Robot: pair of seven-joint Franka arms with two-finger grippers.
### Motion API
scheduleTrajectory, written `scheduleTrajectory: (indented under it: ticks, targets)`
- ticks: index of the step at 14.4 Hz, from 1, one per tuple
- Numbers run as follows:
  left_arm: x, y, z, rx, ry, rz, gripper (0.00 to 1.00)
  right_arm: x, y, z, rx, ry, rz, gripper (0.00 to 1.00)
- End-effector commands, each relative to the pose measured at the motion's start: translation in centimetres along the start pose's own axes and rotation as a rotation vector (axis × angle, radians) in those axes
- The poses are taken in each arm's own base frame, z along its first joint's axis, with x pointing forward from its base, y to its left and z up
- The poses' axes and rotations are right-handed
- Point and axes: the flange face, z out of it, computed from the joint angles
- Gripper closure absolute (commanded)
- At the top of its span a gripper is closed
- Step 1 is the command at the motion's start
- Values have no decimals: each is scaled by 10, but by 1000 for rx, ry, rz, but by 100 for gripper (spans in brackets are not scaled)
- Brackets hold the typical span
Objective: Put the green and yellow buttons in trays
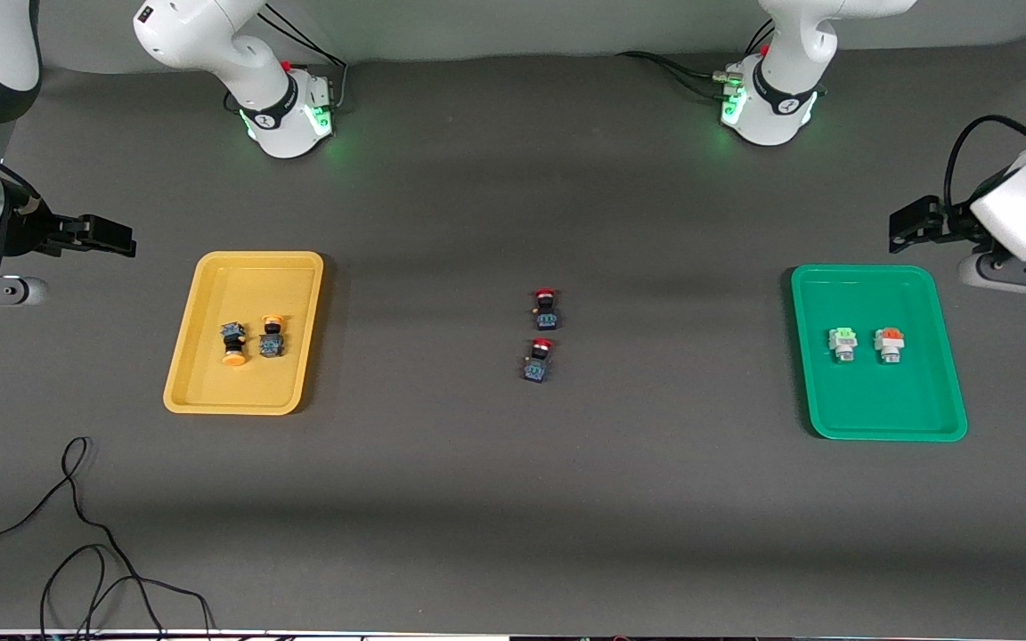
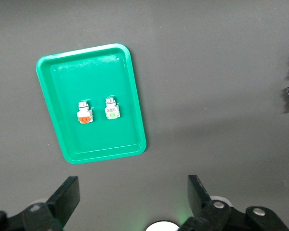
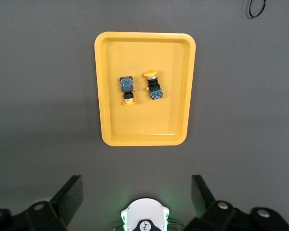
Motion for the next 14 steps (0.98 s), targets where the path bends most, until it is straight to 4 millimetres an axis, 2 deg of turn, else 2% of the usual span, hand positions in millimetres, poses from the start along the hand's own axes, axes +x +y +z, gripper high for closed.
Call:
scheduleTrajectory:
  ticks: [1, 7, 9, 10, 14]
  targets:
    - [-9, -3, -6, -34, 1, -11, 0, -1, -1, -6, -29, 0, 16, 1]
    - [-10, -3, -8, -40, 5, -15, 0, -1, -3, -8, -27, 1, 12, 1]
    - [-10, -4, -8, -39, 3, -15, 0, -1, 10, -7, -16, -2, 32, 1]
    - [-12, -4, -10, -37, 7, -15, 0, 0, 8, -7, -9, -3, 21, 1]
    - [-12, -4, -10, -34, 5, -15, 0, -4, 27, -10, 28, 0, 30, 1]
